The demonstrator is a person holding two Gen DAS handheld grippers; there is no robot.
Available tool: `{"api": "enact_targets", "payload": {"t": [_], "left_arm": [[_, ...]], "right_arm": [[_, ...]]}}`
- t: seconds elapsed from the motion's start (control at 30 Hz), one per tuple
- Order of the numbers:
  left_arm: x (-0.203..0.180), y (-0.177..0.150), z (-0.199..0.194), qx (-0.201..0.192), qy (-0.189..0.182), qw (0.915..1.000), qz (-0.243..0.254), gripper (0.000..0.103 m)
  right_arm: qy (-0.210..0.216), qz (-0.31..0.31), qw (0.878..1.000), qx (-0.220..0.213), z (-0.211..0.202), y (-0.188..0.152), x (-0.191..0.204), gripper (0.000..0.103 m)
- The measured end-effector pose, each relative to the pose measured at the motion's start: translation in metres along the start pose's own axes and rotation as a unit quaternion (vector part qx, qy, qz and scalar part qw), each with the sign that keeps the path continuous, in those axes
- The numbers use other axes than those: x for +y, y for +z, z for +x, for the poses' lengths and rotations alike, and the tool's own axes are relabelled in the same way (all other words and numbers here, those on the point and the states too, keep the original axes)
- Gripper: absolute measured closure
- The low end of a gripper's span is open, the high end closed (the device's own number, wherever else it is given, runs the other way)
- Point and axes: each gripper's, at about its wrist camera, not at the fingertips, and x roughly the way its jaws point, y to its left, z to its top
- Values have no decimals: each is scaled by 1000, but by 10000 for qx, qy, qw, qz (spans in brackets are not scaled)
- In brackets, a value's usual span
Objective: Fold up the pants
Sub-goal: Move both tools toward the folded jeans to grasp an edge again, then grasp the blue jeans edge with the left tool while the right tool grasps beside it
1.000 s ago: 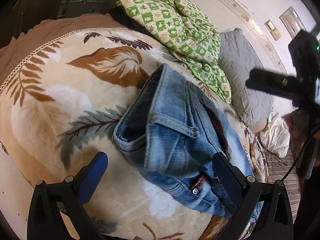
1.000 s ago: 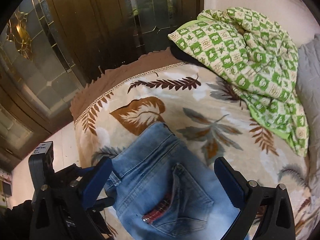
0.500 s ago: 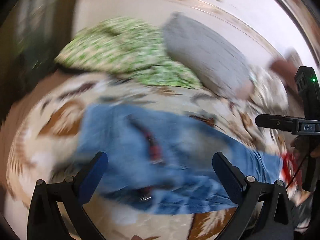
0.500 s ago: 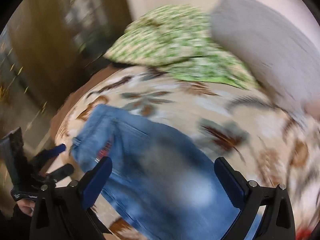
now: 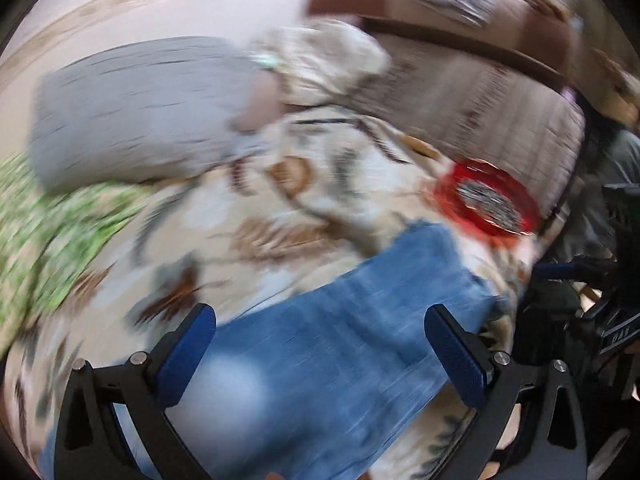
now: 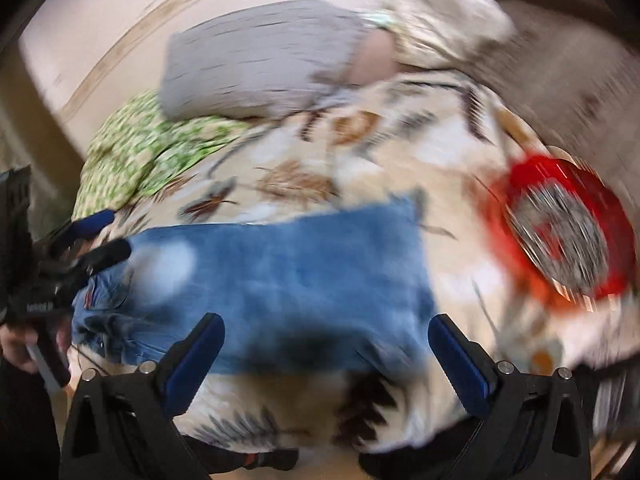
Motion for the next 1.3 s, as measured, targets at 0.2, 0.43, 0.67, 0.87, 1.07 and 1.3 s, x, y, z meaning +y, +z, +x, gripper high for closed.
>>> {"api": "enact_targets", "payload": {"t": [0.2,0.43,0.67,0.87,1.07,1.3], "left_arm": [[-40,43,34,421,-810,9867,1344,0],[-59,70,92,1150,-1307,9629,2063,0],[-92,75,125,1406,-1866,9248,3004,0],[-112,84,157,1676,-2047,9092,3215,0],[-123,80,183,1985,-2146,8935,3409,1],[-125,74,207,2356,-2366,8818,3331,17]], "right_arm": [[109,705,9974,-68,4,-13,-27,0],[167,1369,9902,-205,21,-27,-44,0],[373,2216,9739,-332,43,-43,-72,0],[547,2383,9689,-378,55,-49,-79,0],[542,2286,9703,-572,55,-45,-78,1],[612,2272,9692,-734,63,-39,-77,16]]}}
